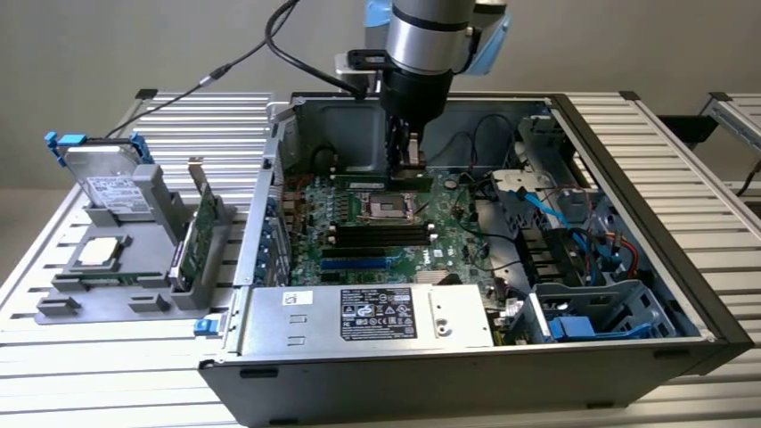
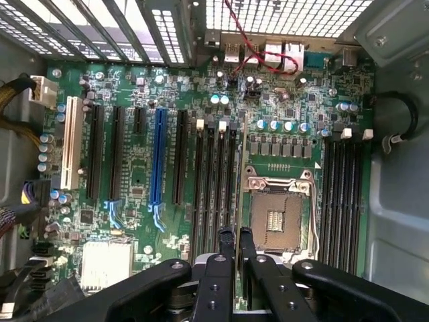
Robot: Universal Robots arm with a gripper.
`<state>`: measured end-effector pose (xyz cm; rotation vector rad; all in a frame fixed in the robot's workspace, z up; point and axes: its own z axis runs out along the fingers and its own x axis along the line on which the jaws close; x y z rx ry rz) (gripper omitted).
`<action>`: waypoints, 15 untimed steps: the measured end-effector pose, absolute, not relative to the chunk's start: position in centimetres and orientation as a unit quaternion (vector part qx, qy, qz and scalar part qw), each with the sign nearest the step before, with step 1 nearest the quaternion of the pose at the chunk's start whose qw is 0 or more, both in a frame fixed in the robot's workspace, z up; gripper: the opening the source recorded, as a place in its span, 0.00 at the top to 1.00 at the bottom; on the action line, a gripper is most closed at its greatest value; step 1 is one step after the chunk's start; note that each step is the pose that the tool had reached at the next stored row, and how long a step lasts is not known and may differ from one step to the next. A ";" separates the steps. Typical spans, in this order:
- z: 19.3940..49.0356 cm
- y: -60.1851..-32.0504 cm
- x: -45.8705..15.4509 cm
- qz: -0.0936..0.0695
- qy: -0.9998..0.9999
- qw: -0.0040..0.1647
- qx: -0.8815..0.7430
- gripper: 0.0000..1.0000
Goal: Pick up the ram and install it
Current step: 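Insert the ram into the slot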
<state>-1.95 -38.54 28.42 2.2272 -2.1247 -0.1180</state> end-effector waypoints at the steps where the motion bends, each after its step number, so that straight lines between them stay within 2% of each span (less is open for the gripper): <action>1: 28.2 -38.5 -1.9 -0.038 -0.689 0.030 0.723 0.86; 15: 26.2 -39.2 -2.0 -0.034 -0.690 0.027 0.723 0.86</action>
